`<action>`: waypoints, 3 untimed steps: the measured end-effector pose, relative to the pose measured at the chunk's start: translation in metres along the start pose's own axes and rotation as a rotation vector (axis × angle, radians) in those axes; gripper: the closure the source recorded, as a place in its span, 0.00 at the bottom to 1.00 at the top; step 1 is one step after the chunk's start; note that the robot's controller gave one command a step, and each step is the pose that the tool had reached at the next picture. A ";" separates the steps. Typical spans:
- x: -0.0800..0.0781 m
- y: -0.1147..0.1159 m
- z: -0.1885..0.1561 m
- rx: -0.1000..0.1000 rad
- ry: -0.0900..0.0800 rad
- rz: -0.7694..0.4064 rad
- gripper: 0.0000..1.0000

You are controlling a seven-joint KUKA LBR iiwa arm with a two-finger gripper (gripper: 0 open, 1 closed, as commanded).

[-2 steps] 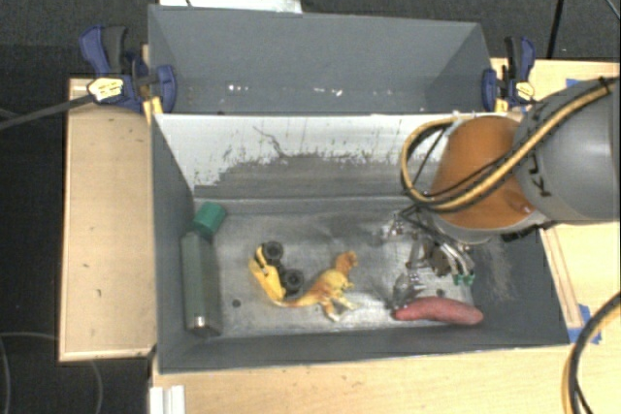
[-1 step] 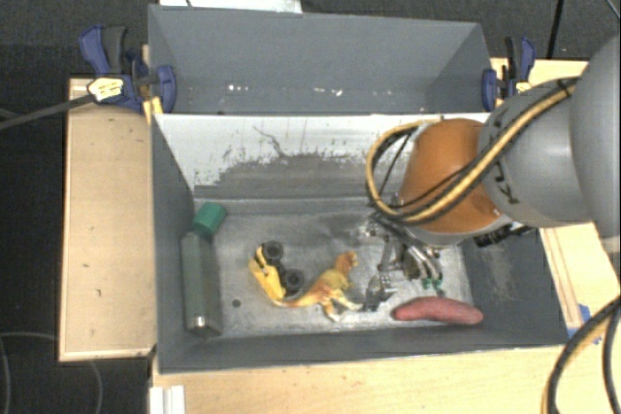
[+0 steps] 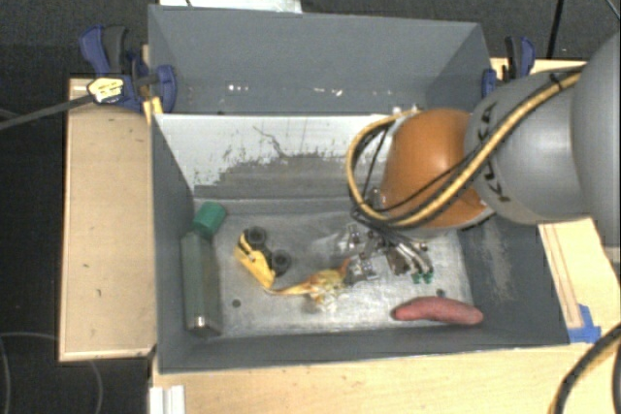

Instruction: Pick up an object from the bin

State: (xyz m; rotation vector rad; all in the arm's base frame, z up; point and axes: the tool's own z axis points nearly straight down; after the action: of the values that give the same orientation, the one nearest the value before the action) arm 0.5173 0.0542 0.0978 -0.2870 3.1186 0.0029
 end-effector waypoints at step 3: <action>-0.011 -0.001 -0.126 0.001 0.007 -0.002 0.00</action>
Offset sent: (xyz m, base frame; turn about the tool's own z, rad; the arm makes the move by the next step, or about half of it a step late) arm 0.0089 0.0005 0.1258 -0.0008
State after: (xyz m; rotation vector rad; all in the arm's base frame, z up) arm 0.5271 0.0548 0.2242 -0.2913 3.1248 0.0004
